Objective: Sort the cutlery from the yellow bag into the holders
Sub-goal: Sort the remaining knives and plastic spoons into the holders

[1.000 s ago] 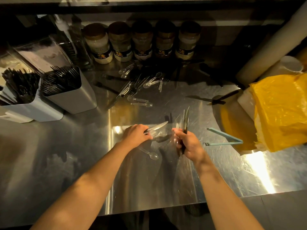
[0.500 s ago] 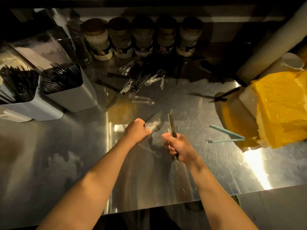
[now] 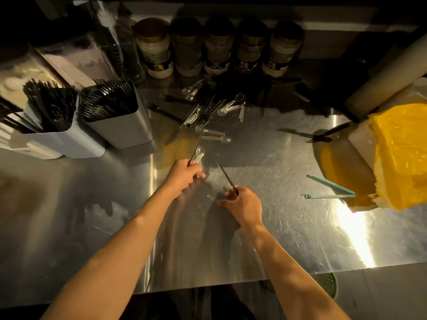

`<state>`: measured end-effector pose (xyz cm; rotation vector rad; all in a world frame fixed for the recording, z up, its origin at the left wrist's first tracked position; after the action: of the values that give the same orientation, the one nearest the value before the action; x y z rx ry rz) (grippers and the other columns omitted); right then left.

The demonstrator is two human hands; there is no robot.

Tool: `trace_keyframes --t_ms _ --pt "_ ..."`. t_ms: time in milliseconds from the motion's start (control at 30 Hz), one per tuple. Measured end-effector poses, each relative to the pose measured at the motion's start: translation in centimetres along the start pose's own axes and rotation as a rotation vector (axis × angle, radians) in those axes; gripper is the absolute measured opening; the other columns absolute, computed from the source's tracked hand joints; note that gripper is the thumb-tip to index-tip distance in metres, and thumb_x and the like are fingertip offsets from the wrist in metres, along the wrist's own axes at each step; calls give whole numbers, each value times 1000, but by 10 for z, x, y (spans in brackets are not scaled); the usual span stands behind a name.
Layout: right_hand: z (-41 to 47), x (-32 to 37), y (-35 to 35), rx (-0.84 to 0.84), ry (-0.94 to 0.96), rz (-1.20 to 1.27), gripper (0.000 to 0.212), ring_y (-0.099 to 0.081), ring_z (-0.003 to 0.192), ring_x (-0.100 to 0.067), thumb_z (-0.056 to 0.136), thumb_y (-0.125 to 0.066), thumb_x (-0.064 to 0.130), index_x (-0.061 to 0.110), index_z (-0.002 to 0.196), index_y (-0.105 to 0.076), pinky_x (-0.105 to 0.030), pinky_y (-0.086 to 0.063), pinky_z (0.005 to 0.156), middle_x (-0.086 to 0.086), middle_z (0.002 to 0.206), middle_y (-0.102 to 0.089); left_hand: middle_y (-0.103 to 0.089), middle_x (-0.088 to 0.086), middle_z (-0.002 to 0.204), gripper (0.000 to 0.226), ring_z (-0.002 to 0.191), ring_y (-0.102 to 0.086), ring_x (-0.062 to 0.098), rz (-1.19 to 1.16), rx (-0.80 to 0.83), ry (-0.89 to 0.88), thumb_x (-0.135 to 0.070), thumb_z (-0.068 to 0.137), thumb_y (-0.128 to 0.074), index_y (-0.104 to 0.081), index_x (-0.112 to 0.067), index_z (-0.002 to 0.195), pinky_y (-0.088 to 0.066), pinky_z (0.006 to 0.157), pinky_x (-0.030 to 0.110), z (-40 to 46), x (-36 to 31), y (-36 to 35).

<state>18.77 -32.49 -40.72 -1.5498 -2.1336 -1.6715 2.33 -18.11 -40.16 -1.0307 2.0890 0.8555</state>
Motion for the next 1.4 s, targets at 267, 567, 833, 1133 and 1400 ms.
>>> trace_keyframes --t_ms 267,567,833,1133,1400 --pt "-1 8 3 -66 -13 -35 24 -63 73 -18 85 -73 44 23 80 -62 -35 -54 72 8 77 -64 -52 -1 65 16 43 -38 6 -493 125 102 -10 101 -50 -64 -8 108 -17 33 16 -13 -1 -2" --pt "-1 20 -3 -94 -10 -97 22 -61 66 -25 89 -58 23 14 69 -59 -34 -49 61 -3 70 -62 -61 -4 72 17 46 -46 5 -822 200 147 -12 101 -52 -67 -9 109 -24 31 15 -37 -4 10" --pt "-7 88 7 18 -105 974 21 -46 46 -10 105 -46 16 15 84 -52 -21 -37 41 -3 63 -55 -64 1 77 13 41 -42 4 -807 152 56 -11 100 -55 -67 -11 95 -28 33 15 -54 -28 49" --pt "-38 273 14 249 187 1039 26 -39 43 -8 96 -66 30 21 74 -58 -21 -33 41 6 53 -45 -54 3 66 16 34 -29 5 -741 -81 -50 -17 102 -54 -53 -9 88 -15 34 13 -82 -58 144" --pt "-67 357 -43 264 55 961 35 -37 35 -10 102 -53 25 7 73 -59 -16 -24 35 -3 55 -47 -53 4 68 30 36 -28 6 -854 -128 -57 -29 107 -40 -59 -8 97 -15 33 15 -120 -38 248"
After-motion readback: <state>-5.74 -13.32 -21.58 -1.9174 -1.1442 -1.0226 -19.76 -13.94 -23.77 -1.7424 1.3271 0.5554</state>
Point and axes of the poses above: each hand's wrist, its own z-axis towards the middle knuckle, its own y-axis out of the back of the hand, x = y × z, the point moved 8 cm from there along z, towards the middle knuckle
